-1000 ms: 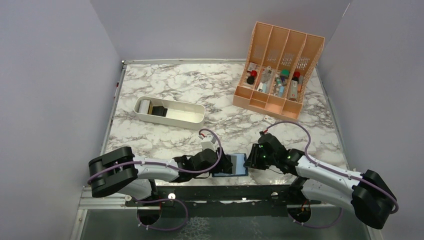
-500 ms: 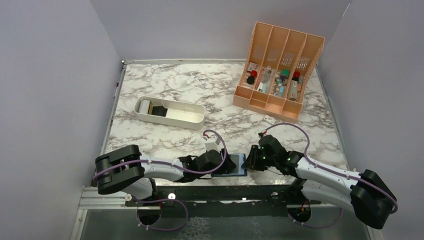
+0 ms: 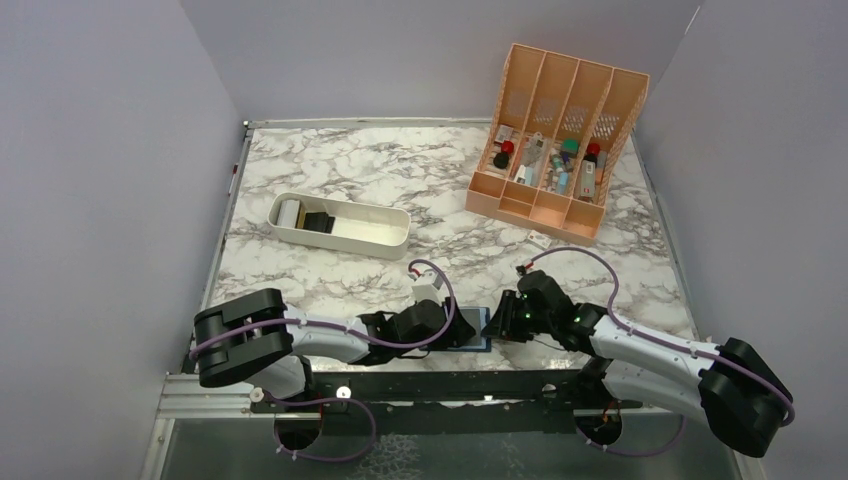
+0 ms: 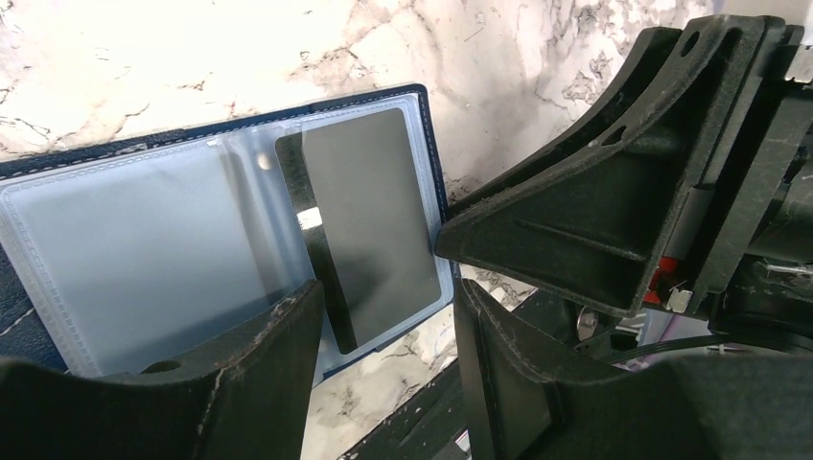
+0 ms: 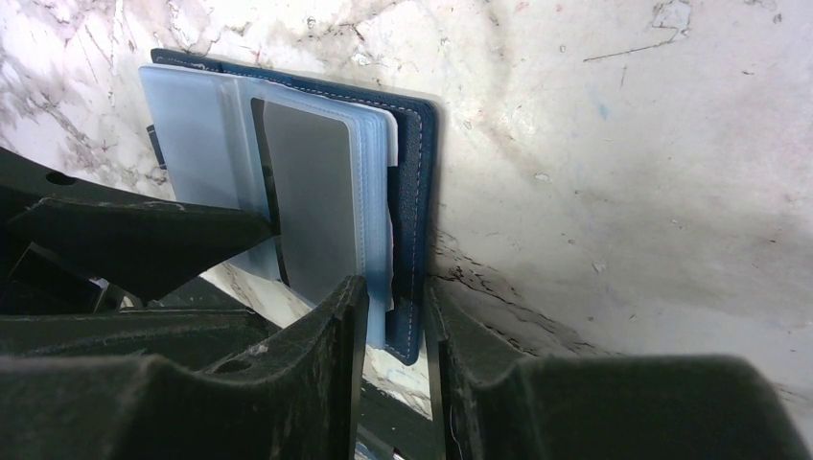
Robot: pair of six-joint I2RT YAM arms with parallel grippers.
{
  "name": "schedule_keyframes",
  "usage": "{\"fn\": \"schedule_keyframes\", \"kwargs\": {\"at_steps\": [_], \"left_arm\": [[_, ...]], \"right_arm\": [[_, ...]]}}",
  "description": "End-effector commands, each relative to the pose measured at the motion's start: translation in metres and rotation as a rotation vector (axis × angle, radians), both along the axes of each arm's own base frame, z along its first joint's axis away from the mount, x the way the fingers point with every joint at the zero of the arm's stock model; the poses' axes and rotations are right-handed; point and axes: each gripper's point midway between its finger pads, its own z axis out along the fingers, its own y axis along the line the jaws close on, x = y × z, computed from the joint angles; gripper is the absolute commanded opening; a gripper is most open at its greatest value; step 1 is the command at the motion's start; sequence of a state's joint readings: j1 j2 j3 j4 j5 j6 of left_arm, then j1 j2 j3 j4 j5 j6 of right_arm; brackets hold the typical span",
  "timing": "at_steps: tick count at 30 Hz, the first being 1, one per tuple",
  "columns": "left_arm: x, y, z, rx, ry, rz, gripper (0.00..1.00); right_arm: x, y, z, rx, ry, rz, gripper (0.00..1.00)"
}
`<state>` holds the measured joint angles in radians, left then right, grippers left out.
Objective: Put the credit cards into the card holder
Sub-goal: Insert the credit card into the card holder, then pick up the credit card from the storage box.
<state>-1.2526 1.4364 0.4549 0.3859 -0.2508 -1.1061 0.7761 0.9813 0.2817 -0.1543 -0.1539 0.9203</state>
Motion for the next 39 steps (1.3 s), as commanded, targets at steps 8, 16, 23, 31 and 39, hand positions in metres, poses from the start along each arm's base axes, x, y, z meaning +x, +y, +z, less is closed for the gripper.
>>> {"fn": "schedule_keyframes", "kwargs": {"at_steps": [8,16,23,31,39], "left_arm": [[0.004,-0.017,0.026,-0.090,-0.054,-0.014,0.55],[0.022,0.007,0.040,0.043,-0.183,0.021,0.55],[0.057,0.048,0.077,0.332,-0.348,0.061,0.64],[0.127,0.124,0.137,0.540,-0.438,0.136,0.93],[0.186,0.213,0.179,0.800,-0.498,0.294,0.99]], "right_arm": [[-0.006,-0.009,-0.005,-0.038,0.029,-0.019,0.34],[0.004,-0.014,0.014,-0.064,-0.025,-0.049,0.48],[0.013,-0.010,0.034,-0.033,-0.099,-0.036,0.61],[0.020,-0.004,0.063,0.003,-0.189,0.007,0.83],[0.027,-0.003,0.090,0.011,-0.278,0.036,0.97]]}}
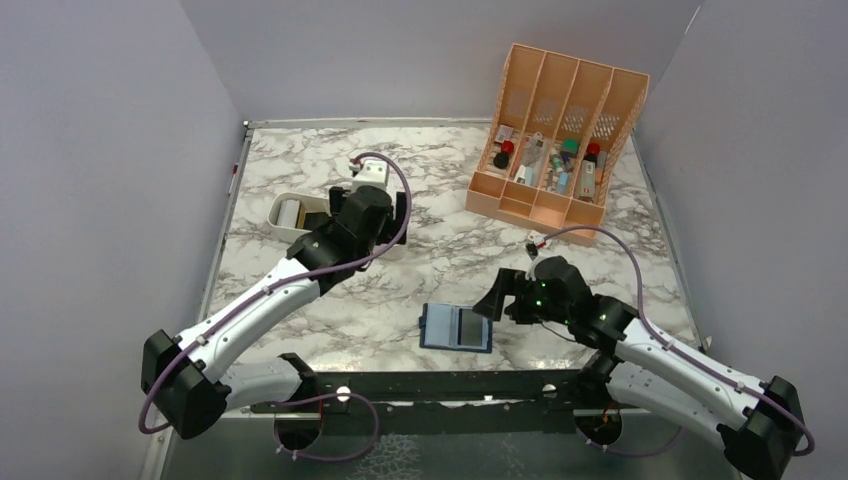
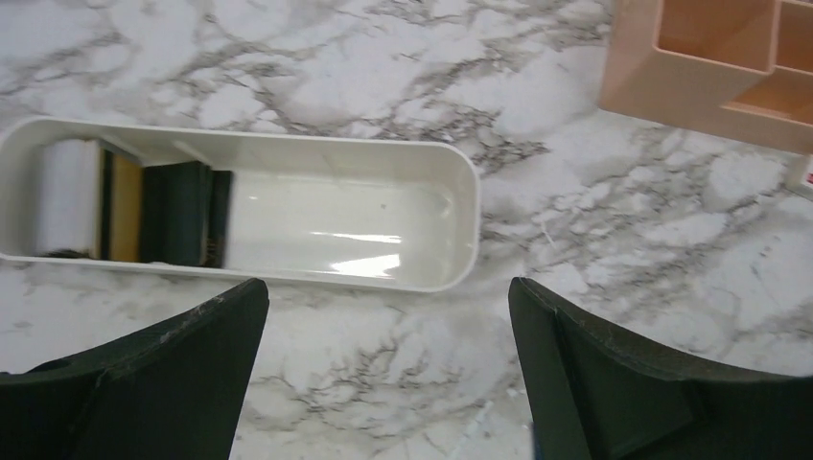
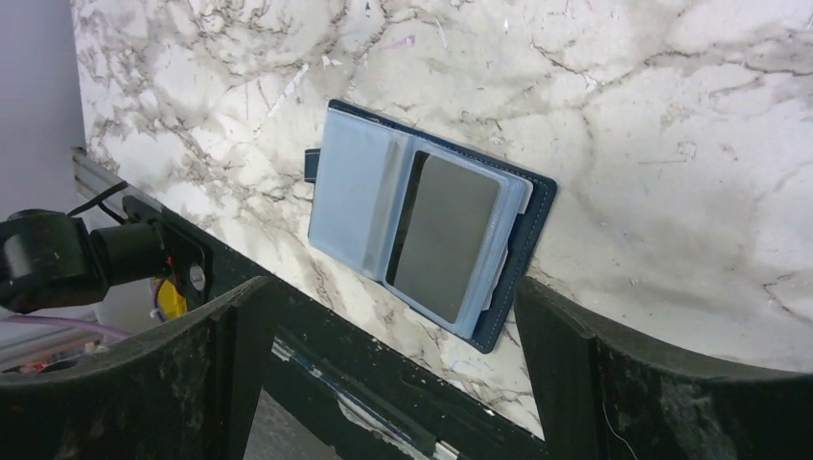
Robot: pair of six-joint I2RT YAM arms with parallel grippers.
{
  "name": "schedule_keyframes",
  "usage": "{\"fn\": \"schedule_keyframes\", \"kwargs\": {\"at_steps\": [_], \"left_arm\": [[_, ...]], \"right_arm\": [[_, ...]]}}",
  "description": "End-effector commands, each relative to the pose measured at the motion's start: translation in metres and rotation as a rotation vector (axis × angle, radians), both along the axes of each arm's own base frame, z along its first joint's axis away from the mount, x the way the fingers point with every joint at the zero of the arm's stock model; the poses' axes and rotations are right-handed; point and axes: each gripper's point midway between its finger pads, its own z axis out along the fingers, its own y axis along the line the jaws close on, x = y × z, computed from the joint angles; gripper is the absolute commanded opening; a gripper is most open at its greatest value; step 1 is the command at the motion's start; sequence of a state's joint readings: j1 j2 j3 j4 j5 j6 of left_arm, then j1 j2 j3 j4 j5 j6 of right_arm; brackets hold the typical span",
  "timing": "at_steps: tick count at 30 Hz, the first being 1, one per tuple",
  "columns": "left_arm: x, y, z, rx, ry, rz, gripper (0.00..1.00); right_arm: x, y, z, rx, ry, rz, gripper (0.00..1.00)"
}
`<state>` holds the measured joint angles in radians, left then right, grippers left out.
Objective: Put the credit cards into the card holder
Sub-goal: Pick up the credit card from the storage box.
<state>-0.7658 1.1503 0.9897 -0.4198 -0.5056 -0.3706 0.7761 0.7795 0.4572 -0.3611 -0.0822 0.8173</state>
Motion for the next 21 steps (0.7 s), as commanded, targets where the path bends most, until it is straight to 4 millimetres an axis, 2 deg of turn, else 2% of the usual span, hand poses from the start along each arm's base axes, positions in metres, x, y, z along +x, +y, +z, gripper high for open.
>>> {"fn": "schedule_keyframes", "kwargs": {"at_steps": [1,5,9,11,18,21], "left_arm": [[0.020,0.059,0.015,0.223,-0.024,0.074,0.99],[0.032,0.094,0.012,0.296,-0.001,0.104,0.99],[0.044,0.148,0.000,0.423,0.045,0.215,0.99],[0.053,0.168,-0.008,0.434,0.077,0.246,0.96],[0.090,0.206,-0.032,0.497,0.159,0.327,0.79],[0.104,0.208,-0.056,0.502,0.204,0.317,0.69]], "right_arm": [[0.005,-0.005,0.012,-0.032,-0.065,0.012,0.98],[0.006,-0.004,0.018,-0.032,-0.075,0.019,0.99],[0.008,-0.003,0.021,-0.038,-0.098,0.034,0.99],[0.008,-0.002,0.022,-0.037,-0.096,0.037,0.99],[0.005,0.001,0.023,-0.020,-0.102,0.064,0.97],[0.002,0.001,0.022,-0.009,-0.096,0.065,0.97]]}}
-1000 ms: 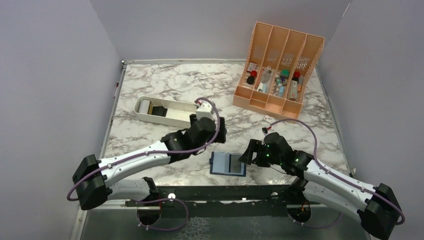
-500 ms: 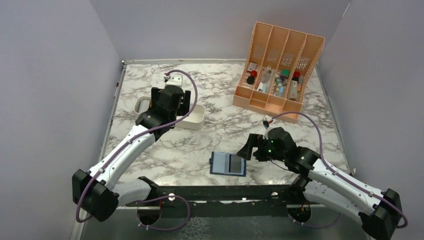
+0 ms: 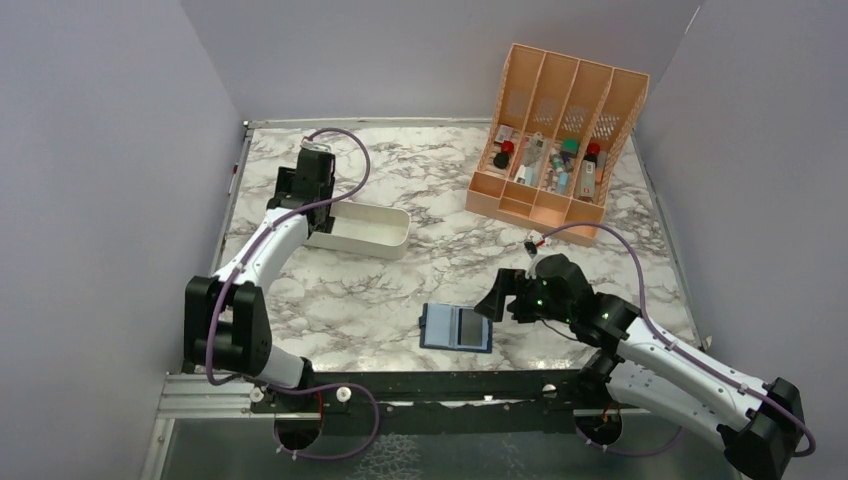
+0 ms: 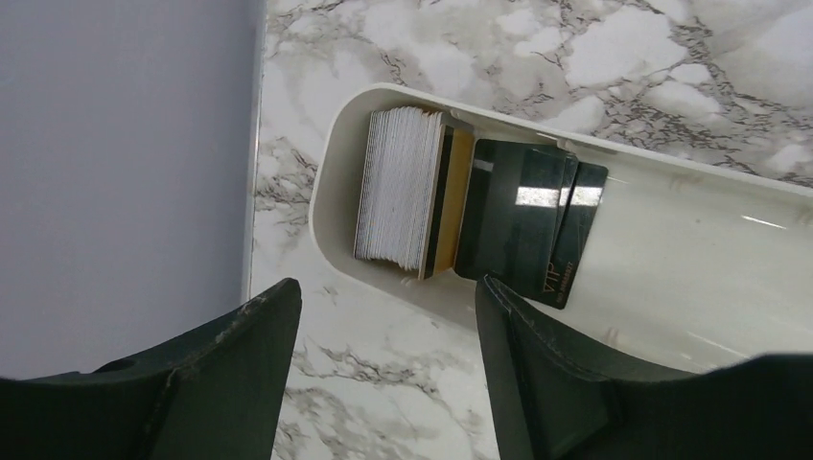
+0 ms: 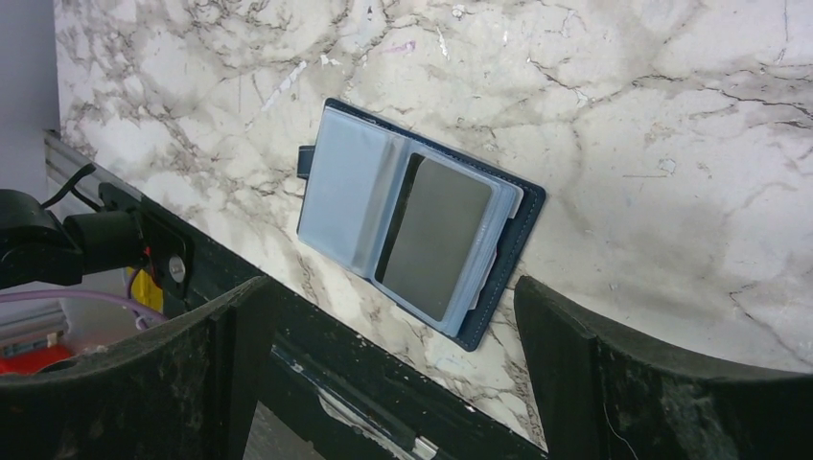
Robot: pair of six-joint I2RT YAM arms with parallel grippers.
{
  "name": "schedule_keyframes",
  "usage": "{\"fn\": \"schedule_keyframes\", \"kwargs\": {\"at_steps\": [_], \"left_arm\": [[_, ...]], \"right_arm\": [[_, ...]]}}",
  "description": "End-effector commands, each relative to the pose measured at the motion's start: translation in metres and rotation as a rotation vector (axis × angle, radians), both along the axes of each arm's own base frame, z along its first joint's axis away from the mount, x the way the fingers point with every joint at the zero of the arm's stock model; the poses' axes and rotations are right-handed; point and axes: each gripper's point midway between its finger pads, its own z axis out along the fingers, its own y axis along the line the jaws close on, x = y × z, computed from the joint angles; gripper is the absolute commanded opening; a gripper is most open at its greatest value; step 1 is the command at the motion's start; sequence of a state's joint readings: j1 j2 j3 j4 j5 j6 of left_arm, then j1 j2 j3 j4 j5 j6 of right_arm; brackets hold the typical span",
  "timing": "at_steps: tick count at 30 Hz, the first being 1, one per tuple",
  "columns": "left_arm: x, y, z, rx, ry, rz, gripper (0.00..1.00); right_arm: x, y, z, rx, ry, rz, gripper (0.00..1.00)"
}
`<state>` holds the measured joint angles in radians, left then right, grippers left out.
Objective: Put the credit cards into the card holder
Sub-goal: Pick up the credit card from the storage box.
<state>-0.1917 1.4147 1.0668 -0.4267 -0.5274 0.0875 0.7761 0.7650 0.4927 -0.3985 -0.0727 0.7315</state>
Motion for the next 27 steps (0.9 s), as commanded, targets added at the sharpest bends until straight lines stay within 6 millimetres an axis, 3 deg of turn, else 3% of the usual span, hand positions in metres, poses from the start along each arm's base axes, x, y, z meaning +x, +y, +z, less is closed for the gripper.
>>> {"fn": "schedule_keyframes", "kwargs": {"at_steps": [1,9,16,27], "left_arm": [[0.030,0.004,-0.010,0.029,0.008,-0.011,0.65],[0.050,0.016,-0.028,0.111,0.057,0.001,0.60],[0.051,0.028,-0.057,0.156,0.136,0.026,0.66],[0.049,0.041,-0.084,0.229,0.221,0.054,0.53]], "right_arm": [[-0.001,0.005,0.012,0.037,-0.028,0.025,0.97],[-0.002,0.008,0.011,0.045,-0.015,0.036,0.96],[-0.002,0.008,0.015,0.050,-0.024,0.033,0.96],[-0.004,0.006,0.013,0.046,-0.017,0.037,0.96]]}}
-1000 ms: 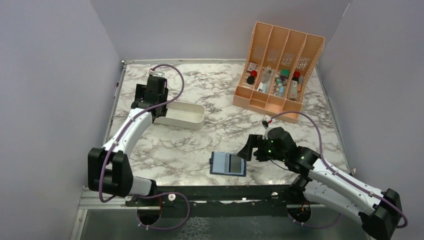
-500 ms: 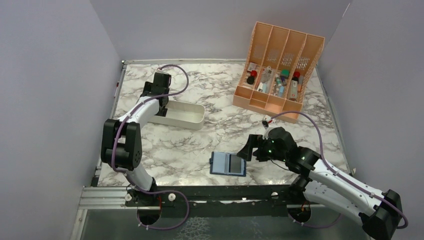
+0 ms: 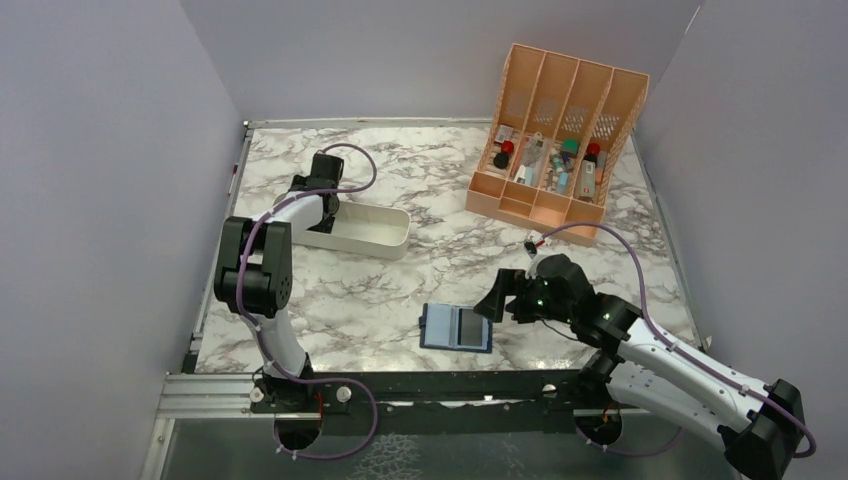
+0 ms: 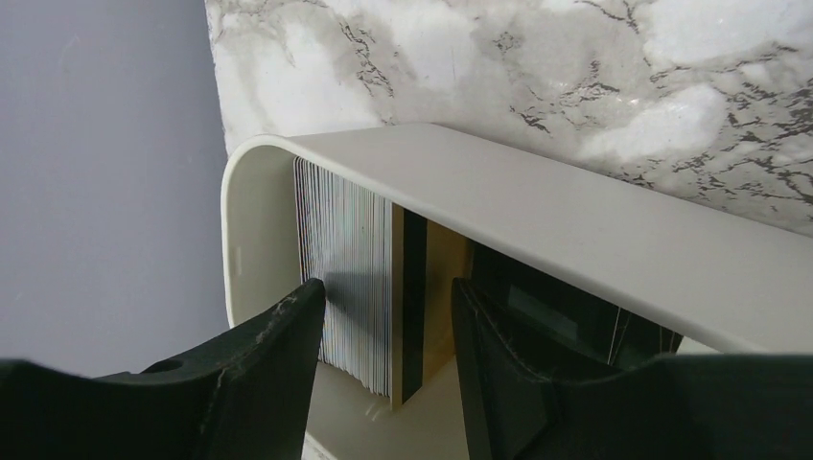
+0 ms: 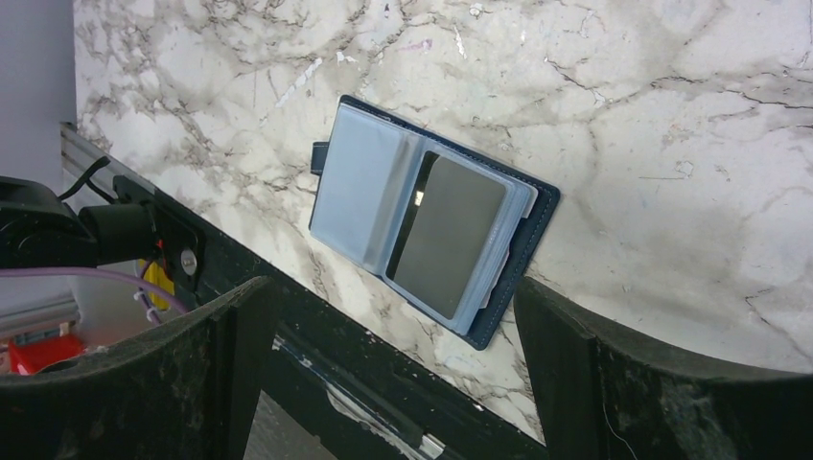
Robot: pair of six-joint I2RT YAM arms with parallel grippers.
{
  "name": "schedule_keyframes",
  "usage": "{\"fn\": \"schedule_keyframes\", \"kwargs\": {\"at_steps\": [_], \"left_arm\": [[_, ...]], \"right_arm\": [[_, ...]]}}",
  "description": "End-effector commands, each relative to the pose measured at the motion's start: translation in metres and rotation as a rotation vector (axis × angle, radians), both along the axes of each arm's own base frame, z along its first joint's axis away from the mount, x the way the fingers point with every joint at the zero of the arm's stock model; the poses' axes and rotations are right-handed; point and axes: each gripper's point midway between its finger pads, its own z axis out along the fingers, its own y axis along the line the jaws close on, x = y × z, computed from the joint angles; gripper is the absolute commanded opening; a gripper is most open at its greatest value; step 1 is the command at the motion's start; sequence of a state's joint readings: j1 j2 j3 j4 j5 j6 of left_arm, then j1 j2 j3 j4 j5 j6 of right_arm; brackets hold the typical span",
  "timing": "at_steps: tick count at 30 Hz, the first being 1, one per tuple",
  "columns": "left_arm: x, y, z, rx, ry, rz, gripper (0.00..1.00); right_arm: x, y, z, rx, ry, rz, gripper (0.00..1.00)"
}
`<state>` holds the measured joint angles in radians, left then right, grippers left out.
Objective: Put the credit cards into the card holder
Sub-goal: Pick up the credit card from the storage box.
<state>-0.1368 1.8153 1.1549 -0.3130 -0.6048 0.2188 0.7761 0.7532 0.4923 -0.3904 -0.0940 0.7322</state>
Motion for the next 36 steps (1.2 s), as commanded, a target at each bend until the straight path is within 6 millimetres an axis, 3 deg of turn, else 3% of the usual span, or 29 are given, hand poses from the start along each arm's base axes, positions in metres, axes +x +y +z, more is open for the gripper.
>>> {"fn": "schedule_keyframes", "kwargs": {"at_steps": [1,9,16,22,31,36], "left_arm": [[0.009,0.012,0.009,0.066,-0.021,0.027,0.51],[0.013,0.007,0.018,0.046,-0.030,0.009,0.31],[0.017,0.009,0.044,0.054,-0.077,0.010,0.25],[0.016,0.003,0.038,0.021,-0.058,-0.005,0.14],[0.006,-0.029,0.055,-0.123,-0.059,-0.064,0.05],[-0.003,-0.047,0.080,-0.229,-0.111,-0.089,0.00]], "right_arm": [[-0.002,0.003,0.009,0.026,-0.014,0.019,0.96],[-0.002,0.002,0.011,0.029,-0.023,0.015,0.96],[-0.003,0.001,0.010,0.025,-0.020,0.015,0.96],[-0.002,0.002,0.012,0.031,-0.023,0.017,0.96],[-0.002,0.006,0.009,0.041,-0.015,0.023,0.96],[-0.002,0.009,0.009,0.040,-0.006,0.032,0.96]]}}
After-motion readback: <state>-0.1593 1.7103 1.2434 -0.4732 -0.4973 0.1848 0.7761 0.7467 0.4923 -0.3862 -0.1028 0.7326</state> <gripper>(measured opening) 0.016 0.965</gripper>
